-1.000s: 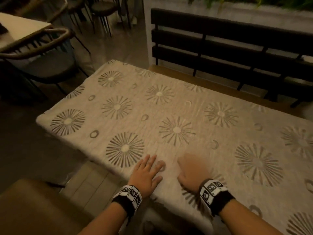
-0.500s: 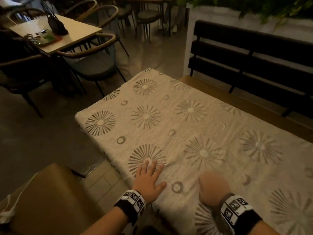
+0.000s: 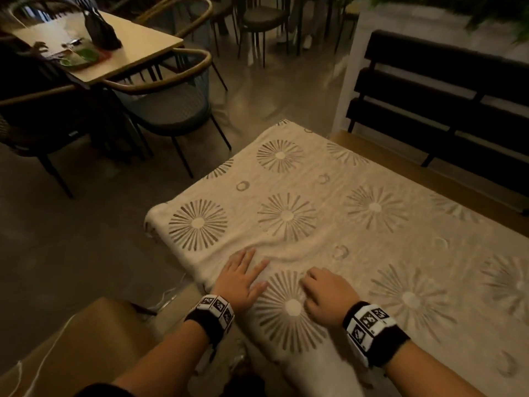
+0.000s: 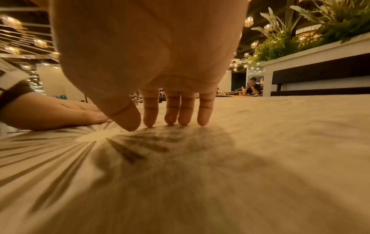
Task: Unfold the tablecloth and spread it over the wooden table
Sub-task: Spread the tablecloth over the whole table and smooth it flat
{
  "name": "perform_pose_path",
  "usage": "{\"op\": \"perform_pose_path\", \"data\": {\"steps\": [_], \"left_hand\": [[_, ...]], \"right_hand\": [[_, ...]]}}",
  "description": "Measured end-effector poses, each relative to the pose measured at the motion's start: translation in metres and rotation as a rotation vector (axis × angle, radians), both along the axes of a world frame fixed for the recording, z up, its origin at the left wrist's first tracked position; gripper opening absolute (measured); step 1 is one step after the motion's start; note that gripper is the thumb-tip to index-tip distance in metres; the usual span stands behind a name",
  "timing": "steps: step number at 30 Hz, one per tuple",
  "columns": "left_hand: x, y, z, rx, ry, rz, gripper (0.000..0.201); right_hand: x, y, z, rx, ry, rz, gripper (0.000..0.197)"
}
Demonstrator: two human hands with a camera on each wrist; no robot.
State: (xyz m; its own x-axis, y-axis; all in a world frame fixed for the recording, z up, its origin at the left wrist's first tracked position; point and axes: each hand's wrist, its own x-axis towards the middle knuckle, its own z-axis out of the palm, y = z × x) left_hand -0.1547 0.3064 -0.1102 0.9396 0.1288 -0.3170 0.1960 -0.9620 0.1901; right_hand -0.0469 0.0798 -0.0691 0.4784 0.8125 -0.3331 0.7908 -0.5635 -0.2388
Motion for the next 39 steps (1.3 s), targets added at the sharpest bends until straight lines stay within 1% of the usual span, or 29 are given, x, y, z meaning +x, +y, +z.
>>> {"op": "perform_pose_path", "data": {"steps": [2,4,6,8,10,11,12,13,15,16,17,19,20,21,22,23,24,25,27,29,30,32,34,36,37,39], "left_hand": [[0.000,0.033,-0.003,0.007,-0.015,0.040,0.071],[-0.006,0.070,-0.005,-0.015,-0.041,0.104,0.078],[-0.011,0.113,-0.007,-0.005,-0.067,0.215,0.084],[-0.011,0.157,-0.008,-0.016,-0.080,0.417,0.079],[-0.005,0.192,-0.008,-0.026,-0.018,0.632,0.070],[0.001,0.202,-0.005,-0.013,0.002,0.692,0.069],[0.008,0.206,-0.003,0.006,-0.001,0.690,0.070],[0.014,0.205,-0.001,0.015,-0.025,0.607,0.069],[0.024,0.202,0.001,-0.026,-0.052,0.335,0.067],[0.025,0.207,-0.002,-0.053,-0.045,0.267,0.067],[0.025,0.217,-0.005,-0.069,-0.050,0.293,0.068],[0.021,0.242,-0.010,-0.089,-0.138,0.494,0.066],[0.020,0.254,-0.011,-0.137,-0.164,0.608,0.065],[0.020,0.262,-0.009,-0.225,-0.144,0.717,0.061],[0.021,0.268,-0.007,-0.318,-0.082,0.810,0.056],[0.024,0.273,-0.004,-0.371,0.007,0.864,0.051],[0.027,0.279,-0.002,-0.380,0.079,0.874,0.048],[0.030,0.285,0.002,-0.344,0.146,0.842,0.048],[0.040,0.297,0.013,-0.172,0.257,0.709,0.055],[0.057,0.304,0.027,0.006,0.261,0.568,0.062],[0.069,0.301,0.038,0.048,0.228,0.502,0.063],[0.092,0.293,0.061,0.056,0.127,0.378,0.064],[0.118,0.273,0.082,0.045,0.019,0.236,0.061],[0.143,0.250,0.100,0.079,-0.064,0.121,0.059],[0.153,0.238,0.106,0.105,-0.083,0.086,0.058],[0.173,0.219,0.112,0.148,-0.107,0.081,0.058]], "right_hand": [[0.011,0.029,0.004,-0.089,0.038,-0.067,0.026],[0.022,0.057,0.009,-0.160,0.023,-0.081,0.024],[0.031,0.084,0.011,-0.089,-0.022,-0.106,0.022],[0.039,0.109,0.007,0.021,-0.039,-0.098,0.027],[0.047,0.134,-0.001,0.075,-0.031,-0.055,0.031],[0.049,0.147,-0.004,0.097,-0.032,-0.036,0.032],[0.052,0.158,-0.007,0.115,-0.043,-0.017,0.035],[0.053,0.168,-0.010,0.131,-0.058,0.000,0.037],[0.056,0.187,-0.013,0.105,-0.067,-0.018,0.047],[0.057,0.193,-0.012,0.066,-0.062,-0.045,0.053],[0.057,0.198,-0.012,0.025,-0.054,-0.070,0.058],[0.058,0.204,-0.010,-0.024,-0.041,-0.087,0.062],[0.058,0.206,-0.009,-0.031,-0.036,-0.085,0.063],[0.058,0.207,-0.008,-0.036,-0.033,-0.080,0.063],[0.059,0.207,-0.007,-0.040,-0.030,-0.079,0.064],[0.060,0.208,-0.006,-0.048,-0.022,-0.081,0.064],[0.062,0.208,-0.006,-0.056,-0.005,-0.082,0.064],[0.063,0.208,-0.005,-0.057,0.019,-0.088,0.063],[0.069,0.207,-0.003,-0.032,0.056,-0.116,0.059],[0.073,0.200,-0.001,0.016,0.062,-0.169,0.057],[0.076,0.194,0.001,0.029,0.053,-0.206,0.057],[0.082,0.187,0.004,0.037,0.021,-0.296,0.058],[0.091,0.174,0.010,0.025,0.010,-0.400,0.060],[0.101,0.161,0.015,-0.003,0.033,-0.483,0.060],[0.106,0.153,0.019,-0.014,0.050,-0.514,0.061],[0.115,0.139,0.022,-0.006,0.064,-0.564,0.061]]}}
